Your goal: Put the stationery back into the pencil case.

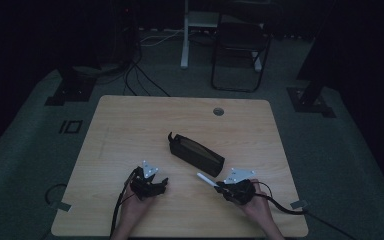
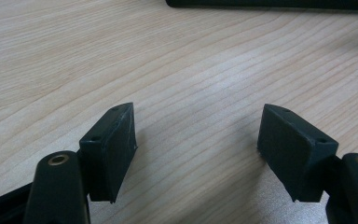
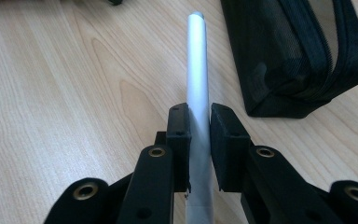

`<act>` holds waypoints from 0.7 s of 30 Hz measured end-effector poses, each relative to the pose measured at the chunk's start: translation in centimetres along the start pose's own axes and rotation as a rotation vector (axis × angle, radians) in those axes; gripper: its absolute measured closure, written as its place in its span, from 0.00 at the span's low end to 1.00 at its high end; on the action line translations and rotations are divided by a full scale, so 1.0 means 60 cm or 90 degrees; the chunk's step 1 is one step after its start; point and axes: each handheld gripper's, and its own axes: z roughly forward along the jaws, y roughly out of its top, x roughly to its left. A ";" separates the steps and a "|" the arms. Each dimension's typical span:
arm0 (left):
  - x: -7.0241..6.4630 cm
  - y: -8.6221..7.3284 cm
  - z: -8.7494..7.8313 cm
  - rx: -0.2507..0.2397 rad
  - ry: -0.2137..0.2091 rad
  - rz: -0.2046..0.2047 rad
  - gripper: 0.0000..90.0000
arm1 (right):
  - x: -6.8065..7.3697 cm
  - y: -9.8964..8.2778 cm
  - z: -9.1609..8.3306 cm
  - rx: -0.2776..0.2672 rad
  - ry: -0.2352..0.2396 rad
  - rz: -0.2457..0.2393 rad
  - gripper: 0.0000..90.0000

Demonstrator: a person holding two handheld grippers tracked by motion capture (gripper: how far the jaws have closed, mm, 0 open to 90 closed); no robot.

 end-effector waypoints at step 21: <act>0.000 0.000 0.000 0.000 -0.001 0.000 0.32 | 0.007 0.025 -0.034 -0.026 -0.001 -0.012 0.87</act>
